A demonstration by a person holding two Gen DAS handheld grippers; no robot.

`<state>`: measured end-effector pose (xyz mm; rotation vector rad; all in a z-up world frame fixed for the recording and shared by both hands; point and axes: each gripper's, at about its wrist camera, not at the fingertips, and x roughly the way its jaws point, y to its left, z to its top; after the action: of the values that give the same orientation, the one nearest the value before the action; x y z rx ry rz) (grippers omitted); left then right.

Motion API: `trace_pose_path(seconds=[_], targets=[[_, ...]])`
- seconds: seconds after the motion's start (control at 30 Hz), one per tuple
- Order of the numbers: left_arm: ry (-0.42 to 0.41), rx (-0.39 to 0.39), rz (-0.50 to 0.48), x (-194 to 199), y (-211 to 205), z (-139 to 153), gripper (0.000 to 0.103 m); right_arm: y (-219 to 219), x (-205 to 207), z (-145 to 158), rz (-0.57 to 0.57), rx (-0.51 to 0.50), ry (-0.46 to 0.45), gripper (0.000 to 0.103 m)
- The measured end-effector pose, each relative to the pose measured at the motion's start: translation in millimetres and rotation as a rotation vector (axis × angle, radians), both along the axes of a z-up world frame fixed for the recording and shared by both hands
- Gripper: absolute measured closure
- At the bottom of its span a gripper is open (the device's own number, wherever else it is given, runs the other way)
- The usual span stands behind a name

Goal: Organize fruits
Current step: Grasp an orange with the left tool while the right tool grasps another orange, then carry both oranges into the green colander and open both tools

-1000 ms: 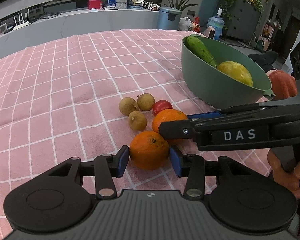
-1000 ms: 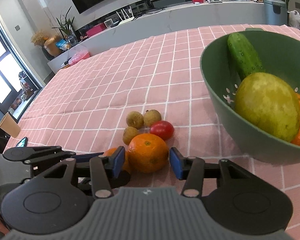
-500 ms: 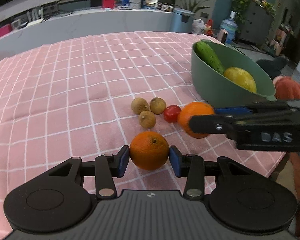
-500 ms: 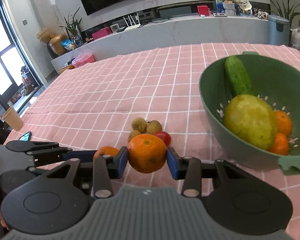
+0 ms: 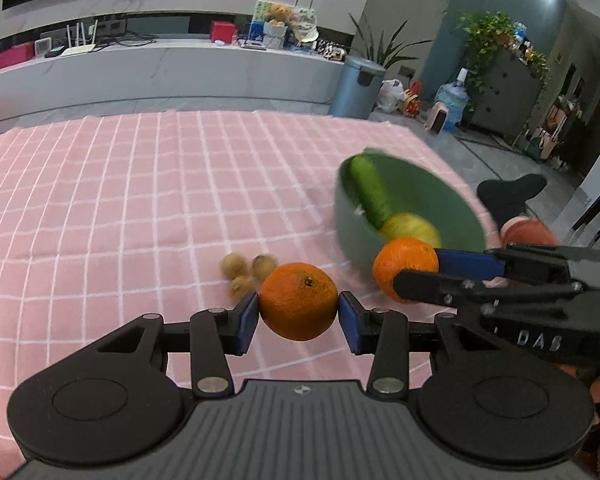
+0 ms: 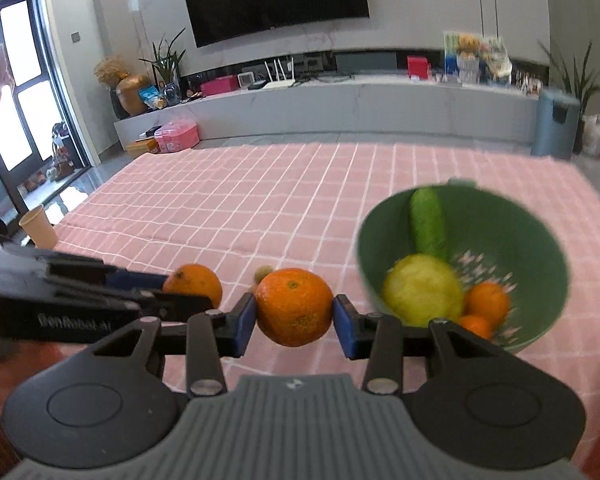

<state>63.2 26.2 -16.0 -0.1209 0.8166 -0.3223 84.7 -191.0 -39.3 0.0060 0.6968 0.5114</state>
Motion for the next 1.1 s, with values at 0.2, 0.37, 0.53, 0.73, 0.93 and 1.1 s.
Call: trace_pose_path(seconds=[0.2,0.37,0.53,0.73,0.93,1.1], targets=[[-0.019,-0.025,-0.060,25,-36,19,0.054,-30,4,17,-0.002,-0.055,-0.038,0.064],[-0.020,-0.019,-0.120,53,-72,26,0.054,-51,18,24,-0.002,-0.126,-0.065,0.064],[0.014,-0.012,-0.171,82,-103,20,0.054,-66,44,23,0.003,-0.212,-0.080,0.064],[0.046,0.042,-0.228,104,-130,6,0.054,-80,75,9,0.014,-0.295,-0.052,0.064],[0.091,0.078,-0.254,132,-147,-15,0.054,-77,102,-9,0.035,-0.362,-0.029,0.064],[0.113,0.103,-0.277,148,-156,-26,0.054,-74,119,-25,0.069,-0.406,-0.005,0.064]])
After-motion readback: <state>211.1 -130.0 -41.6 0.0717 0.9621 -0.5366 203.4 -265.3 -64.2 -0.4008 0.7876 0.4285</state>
